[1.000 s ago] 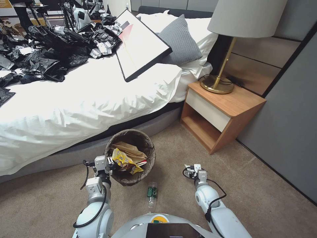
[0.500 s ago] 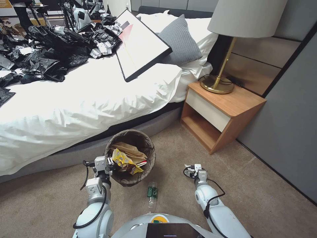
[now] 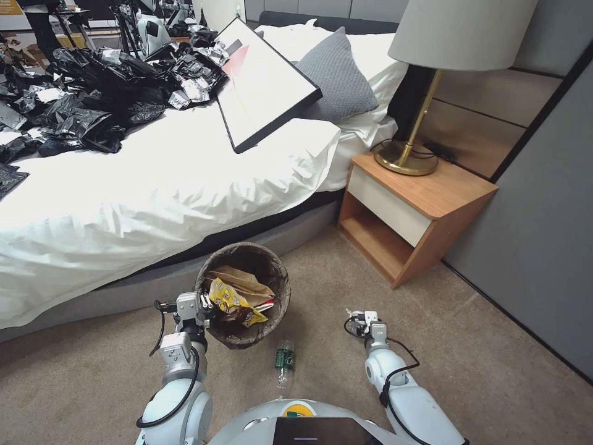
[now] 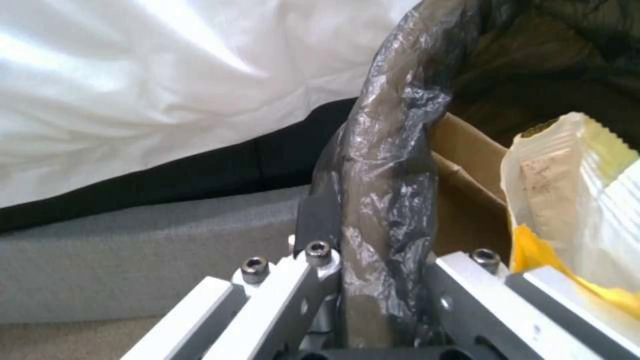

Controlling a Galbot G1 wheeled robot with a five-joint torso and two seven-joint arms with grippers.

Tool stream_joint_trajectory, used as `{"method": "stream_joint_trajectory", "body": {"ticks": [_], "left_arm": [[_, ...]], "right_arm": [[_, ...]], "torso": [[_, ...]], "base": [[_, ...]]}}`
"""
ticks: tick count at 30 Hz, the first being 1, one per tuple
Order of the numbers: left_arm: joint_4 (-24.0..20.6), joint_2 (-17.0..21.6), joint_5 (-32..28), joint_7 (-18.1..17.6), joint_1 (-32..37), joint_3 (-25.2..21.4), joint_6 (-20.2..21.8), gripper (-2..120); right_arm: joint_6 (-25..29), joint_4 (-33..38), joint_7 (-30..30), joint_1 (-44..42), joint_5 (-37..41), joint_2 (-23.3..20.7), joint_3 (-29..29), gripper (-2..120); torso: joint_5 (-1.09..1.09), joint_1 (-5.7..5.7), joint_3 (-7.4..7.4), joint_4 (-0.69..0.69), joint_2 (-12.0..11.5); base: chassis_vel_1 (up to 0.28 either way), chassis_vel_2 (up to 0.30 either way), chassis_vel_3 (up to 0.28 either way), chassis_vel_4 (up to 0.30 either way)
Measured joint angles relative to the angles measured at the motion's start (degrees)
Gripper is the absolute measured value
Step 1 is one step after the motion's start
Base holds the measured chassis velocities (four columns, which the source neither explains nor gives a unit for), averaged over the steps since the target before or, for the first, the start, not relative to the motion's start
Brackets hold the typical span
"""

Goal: Pick up the trash bin, then pick up the garbage from the floor and place it into the trash bin.

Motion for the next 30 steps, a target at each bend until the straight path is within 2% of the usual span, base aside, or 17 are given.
{"method": "stream_joint_trajectory", "body": {"ticks": [1,6,7,9,10,13,14,17,19,20,30], "left_arm": [[0.00,0.00,0.00,0.00,0.00,0.00,0.00,0],[0.00,-0.01,0.00,-0.07,0.00,0.02,-0.01,0],[0.00,-0.01,0.00,-0.07,0.00,0.02,-0.01,0],[-0.01,0.02,0.00,-0.09,0.11,-0.03,0.00,0],[-0.01,0.02,0.00,-0.09,0.11,-0.03,0.00,0],[-0.04,-0.02,0.02,-0.10,0.11,-0.02,-0.02,0],[-0.04,-0.02,0.02,-0.10,0.11,-0.02,-0.02,0],[-0.07,-0.06,0.10,-0.10,0.09,0.07,-0.02,0],[-0.07,-0.07,0.11,-0.10,0.08,0.09,-0.02,0],[-0.08,-0.06,0.11,-0.10,0.05,0.09,-0.03,0],[-0.08,0.00,0.12,-0.10,0.02,0.07,-0.03,0]], "right_arm": [[0.00,0.00,0.00,0.00,0.00,0.00,0.00,72],[1.23,-1.18,-0.57,-0.04,-0.60,0.26,0.05,51],[1.23,-1.18,-0.57,-0.04,-0.60,0.26,0.05,51],[1.46,-1.55,-0.66,-0.04,-0.69,0.29,0.13,39],[1.46,-1.55,-0.66,-0.04,-0.69,0.29,0.13,39],[1.71,-1.76,-0.67,-0.03,-0.96,0.28,0.26,25],[1.71,-1.76,-0.67,-0.03,-0.96,0.28,0.26,25],[1.95,-1.89,-0.61,-0.11,-1.38,0.22,0.43,11],[2.00,-1.95,-0.59,-0.11,-1.47,0.22,0.45,7],[2.13,-2.05,-0.56,-0.13,-1.62,0.21,0.48,0],[2.70,-2.24,-0.56,-0.28,-2.44,0.19,0.55,0]], "torso": [[0.00,0.00,0.00,0.00,0.00],[0.00,0.00,0.00,0.00,0.01],[0.00,0.00,0.00,0.00,0.01],[0.01,0.00,0.00,0.02,0.01],[0.01,0.00,0.00,0.02,0.01],[0.02,0.00,0.00,0.02,0.01],[0.02,0.00,0.00,0.02,0.01],[-0.01,0.00,0.00,-0.02,0.01],[-0.01,0.00,0.00,-0.02,0.01],[-0.02,0.00,0.00,-0.02,0.01],[0.00,0.00,0.00,0.00,0.01]], "base": [[0.000,0.000,0.000,0.000],[0.000,0.000,0.000,0.000],[0.000,0.000,0.000,0.000],[0.000,0.000,0.000,0.000],[0.000,0.000,0.000,0.000],[0.000,0.000,0.000,0.000],[0.000,0.000,0.000,0.000],[0.000,0.000,0.000,0.000],[0.000,0.000,0.000,0.000],[0.000,0.000,0.000,0.000],[0.000,0.000,0.000,0.000]]}}
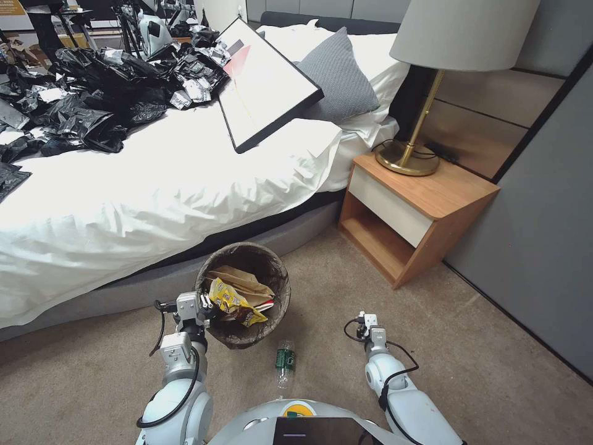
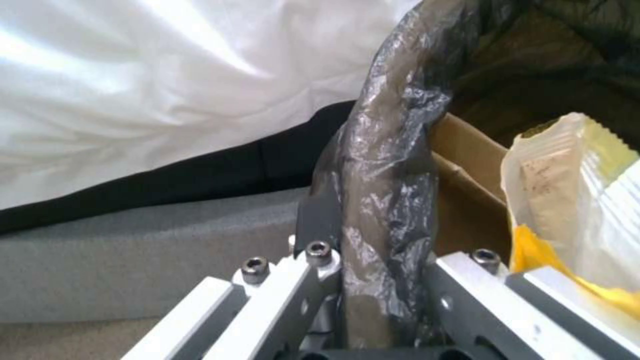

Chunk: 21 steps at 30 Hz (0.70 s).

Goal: Pick up the trash bin, then pick up the garbage from the floor and place it into the trash bin.

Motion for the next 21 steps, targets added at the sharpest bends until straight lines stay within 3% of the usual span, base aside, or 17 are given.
{"method": "stream_joint_trajectory", "body": {"ticks": [9,16,21], "left_arm": [[0.00,0.03,0.04,0.02,-0.12,0.11,0.00,0],[0.46,-0.01,0.04,0.01,-0.26,0.12,0.00,0],[0.78,-0.16,0.11,0.00,-0.44,0.34,0.00,0]], "right_arm": [[1.14,1.11,0.81,-0.90,-1.10,-0.07,0.43,0],[3.87,7.84,1.79,-3.48,-4.08,-0.08,0.78,0],[8.62,14.50,1.97,-5.74,-8.27,0.05,0.46,0]], "torso": [[-0.01,0.00,0.01,-0.03,0.00],[-0.01,0.00,0.01,0.00,-0.01],[0.00,0.00,0.00,-0.01,-0.01]], "base": [[0.000,0.000,0.000,0.000],[0.000,0.000,0.000,0.000],[0.000,0.000,0.000,0.000]]}}
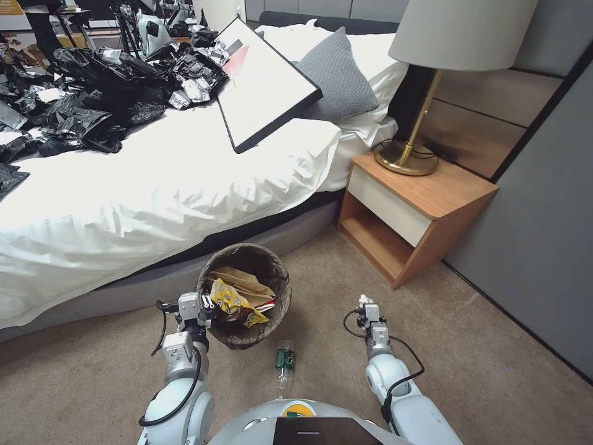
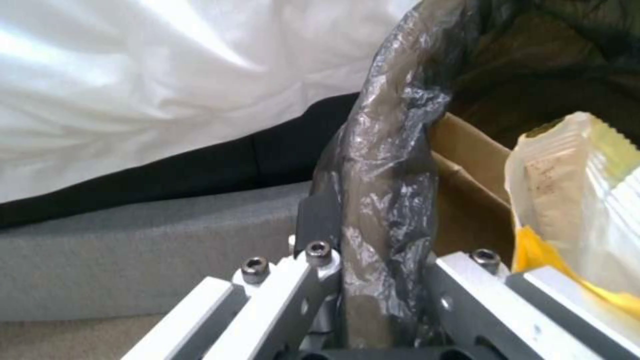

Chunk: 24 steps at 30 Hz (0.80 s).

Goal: Pick up the trash bin, then pick up the garbage from the floor and place it into the trash bin.

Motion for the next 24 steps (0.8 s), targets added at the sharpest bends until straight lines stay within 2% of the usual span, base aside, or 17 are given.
{"method": "stream_joint_trajectory", "body": {"ticks": [2,5,6,9,13,18,24], "left_arm": [[0.03,-0.01,0.01,-0.01,0.01,0.00,0.00,0],[0.21,0.01,0.03,-0.01,0.16,0.00,0.00,0],[0.21,0.01,0.03,-0.01,0.16,0.00,0.00,0],[0.49,0.00,0.03,0.00,0.11,0.18,0.03,0],[0.50,0.05,0.05,0.03,0.02,0.51,0.19,0],[0.50,0.20,0.05,0.30,0.12,1.41,0.71,0],[-0.37,0.28,-0.63,0.46,0.54,2.42,2.24,0]], "right_arm": [[1.44,1.61,-0.09,-0.37,-0.97,0.06,-0.16,0],[7.40,7.78,-1.22,-1.55,-4.23,0.25,-1.23,0],[7.40,7.78,-1.22,-1.55,-4.23,0.25,-1.23,0],[9.14,14.74,-1.77,-2.75,-7.16,0.18,-2.79,0],[10.06,19.68,-2.78,-3.62,-10.11,-0.21,-4.09,0],[14.31,25.67,-8.04,-4.98,-15.08,-1.51,-6.08,0],[16.05,30.84,-12.92,-5.95,-15.86,-3.44,-9.78,0]], "torso": [[0.00,0.00,0.00,0.00,0.00],[0.00,0.00,0.00,0.01,0.00],[0.00,0.00,0.00,0.01,0.00],[-0.01,0.00,0.00,0.02,0.00],[-0.01,0.00,0.00,0.01,0.00],[0.00,0.00,0.00,0.01,0.00],[0.00,0.00,0.00,0.00,0.00]], "base": [[0.000,0.000,0.000,0.000],[0.000,0.000,0.000,0.000],[0.000,0.000,0.000,0.000],[0.000,0.000,0.000,0.000],[0.000,0.000,0.000,0.000],[0.000,0.000,0.000,0.000],[0.000,0.000,0.000,0.000]]}}
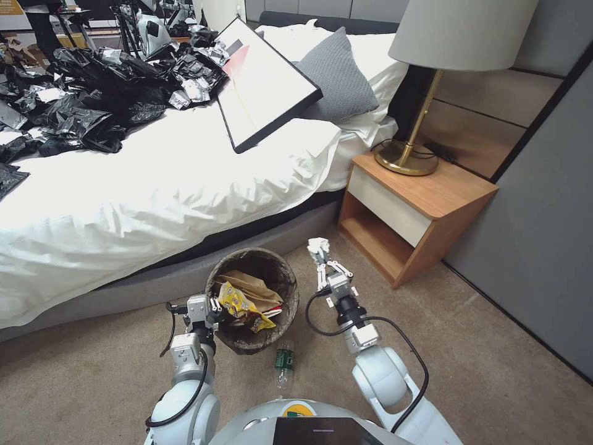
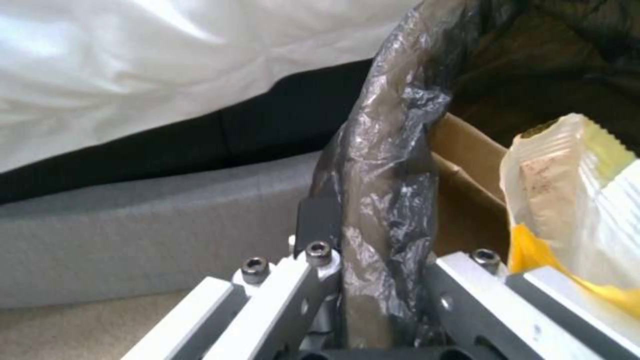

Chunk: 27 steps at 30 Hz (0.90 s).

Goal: Pick up the trash bin, then pick up the garbage from the floor and place it into the trash bin.

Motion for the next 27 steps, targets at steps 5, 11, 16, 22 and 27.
{"method": "stream_joint_trajectory", "body": {"ticks": [5,11,16,22,27], "left_arm": [[-1.18,0.05,-1.04,-0.12,0.71,1.01,2.03,0],[-1.72,0.07,-1.53,-0.23,1.31,1.49,2.75,0],[-2.33,0.07,-1.97,-0.38,1.57,2.08,3.42,0],[-2.63,0.04,-2.03,-0.43,1.70,2.52,3.71,0],[-3.04,0.00,-2.08,-0.47,2.02,2.82,3.80,0]], "right_arm": [[-1.47,1.69,-0.63,0.44,0.28,-0.99,-6.60,0],[-2.09,-0.45,-0.31,1.27,1.05,-0.72,-9.24,0],[-2.74,-2.89,0.19,1.95,1.95,-0.60,-10.70,0],[-3.20,-3.98,0.72,2.29,2.33,-0.44,-11.15,0],[-3.25,-5.31,1.25,2.54,2.68,-0.09,-11.26,0]], "torso": [[0.00,0.00,0.00,0.00,0.00],[0.00,0.00,0.00,0.00,0.00],[0.00,0.00,0.00,0.00,0.00],[0.00,0.00,0.00,0.00,0.00],[0.00,0.00,0.00,0.00,0.00]], "base": [[0.000,0.000,0.000,0.000],[0.000,0.000,0.000,0.000],[0.000,0.000,0.000,0.000],[0.000,0.000,0.000,0.000],[0.000,0.000,0.000,0.000]]}}
